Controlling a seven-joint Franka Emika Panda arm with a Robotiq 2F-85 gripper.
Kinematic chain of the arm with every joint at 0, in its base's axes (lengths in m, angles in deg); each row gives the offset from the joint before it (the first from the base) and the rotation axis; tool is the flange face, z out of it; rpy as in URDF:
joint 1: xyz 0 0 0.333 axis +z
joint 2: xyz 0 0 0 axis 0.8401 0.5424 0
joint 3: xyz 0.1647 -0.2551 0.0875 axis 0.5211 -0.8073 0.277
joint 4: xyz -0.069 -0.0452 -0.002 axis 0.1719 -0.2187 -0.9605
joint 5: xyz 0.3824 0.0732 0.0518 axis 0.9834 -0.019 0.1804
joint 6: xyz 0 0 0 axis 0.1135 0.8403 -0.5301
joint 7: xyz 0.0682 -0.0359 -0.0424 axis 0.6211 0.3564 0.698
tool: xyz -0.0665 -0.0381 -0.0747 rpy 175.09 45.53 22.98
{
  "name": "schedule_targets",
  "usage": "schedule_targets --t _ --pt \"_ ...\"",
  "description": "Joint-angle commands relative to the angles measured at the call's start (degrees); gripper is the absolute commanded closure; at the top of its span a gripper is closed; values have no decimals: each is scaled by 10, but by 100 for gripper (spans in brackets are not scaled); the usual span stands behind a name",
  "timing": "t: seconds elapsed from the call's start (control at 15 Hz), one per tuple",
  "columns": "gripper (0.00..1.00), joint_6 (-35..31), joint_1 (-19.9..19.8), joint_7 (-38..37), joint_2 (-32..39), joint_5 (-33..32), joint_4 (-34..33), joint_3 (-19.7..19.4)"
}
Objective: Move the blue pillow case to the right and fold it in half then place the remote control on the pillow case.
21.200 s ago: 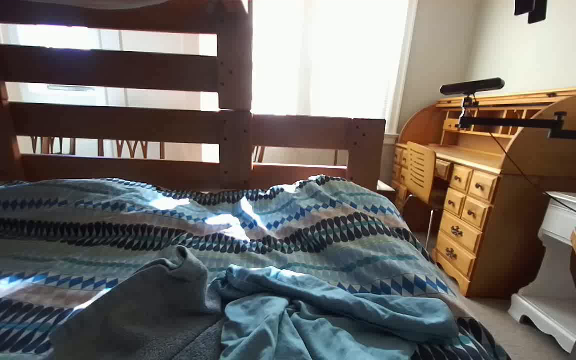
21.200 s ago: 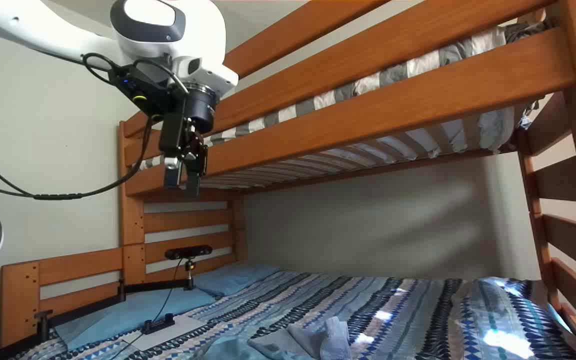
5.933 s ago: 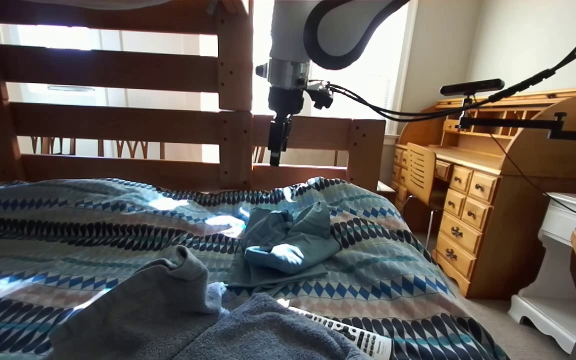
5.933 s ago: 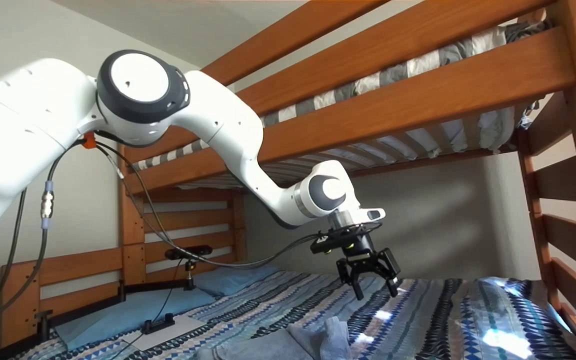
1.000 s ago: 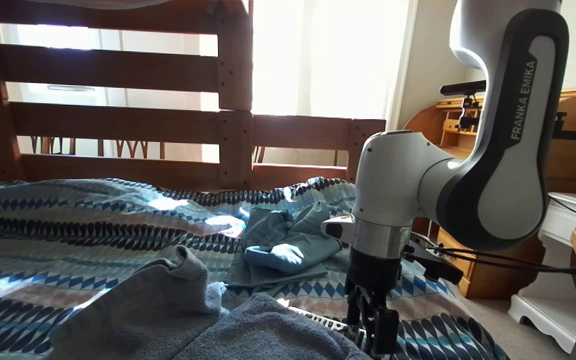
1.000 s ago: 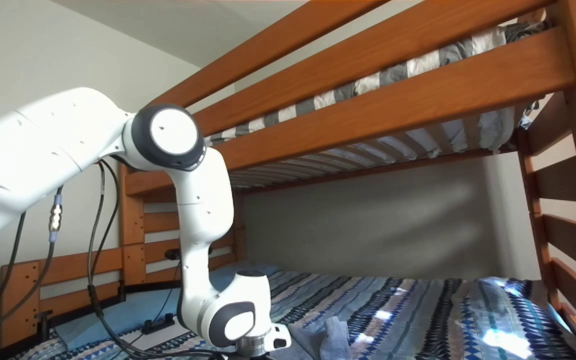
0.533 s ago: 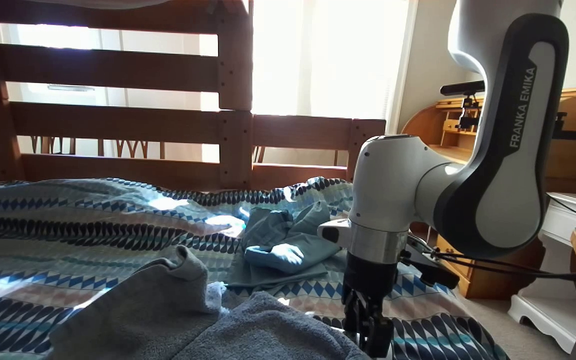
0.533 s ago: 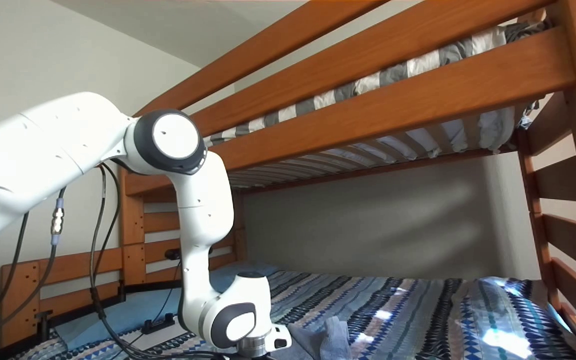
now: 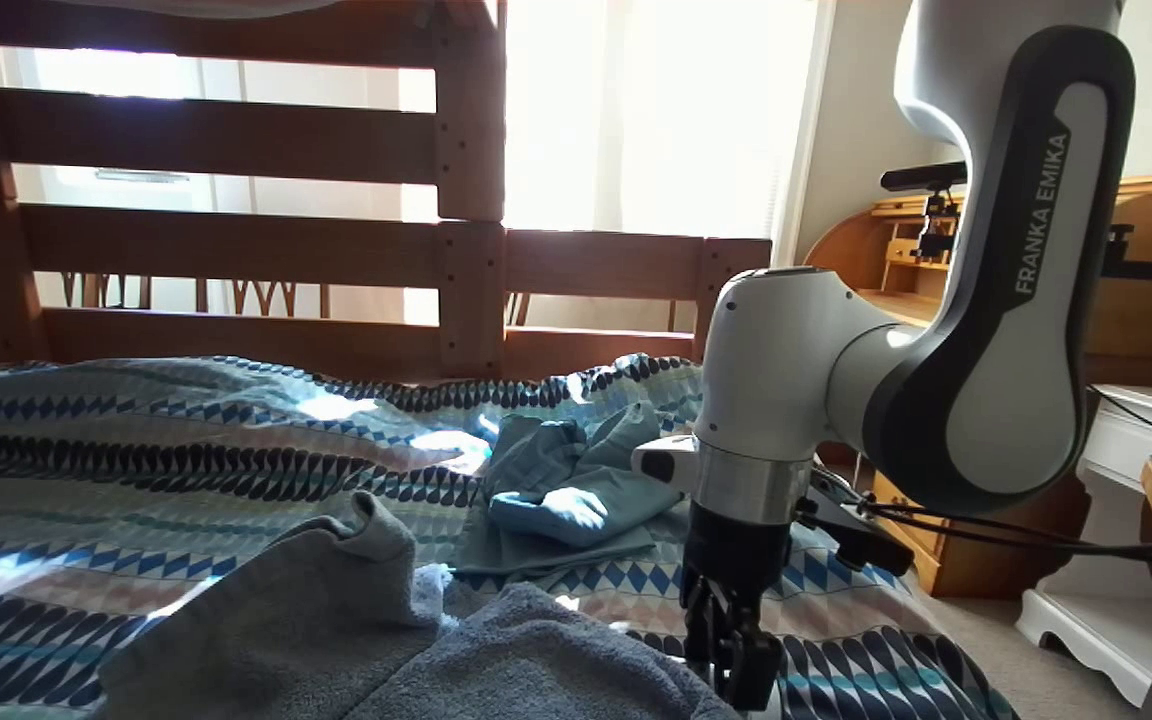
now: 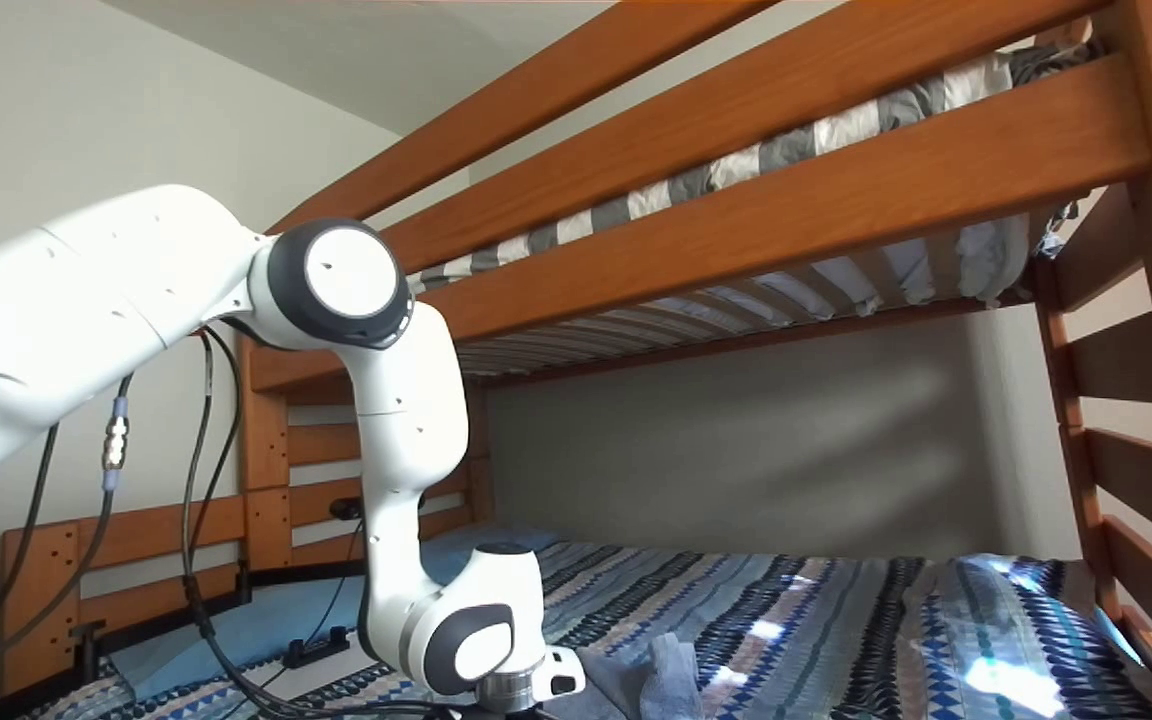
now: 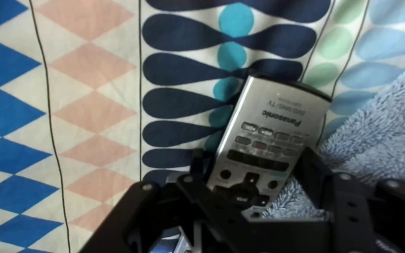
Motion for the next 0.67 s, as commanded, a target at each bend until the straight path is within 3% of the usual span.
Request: schedule_targets --t 0.0,0.6 --pt "58 5 -26 -13 -17 -18 0 19" --pt "58 12 -89 -17 -91 -6 20 56"
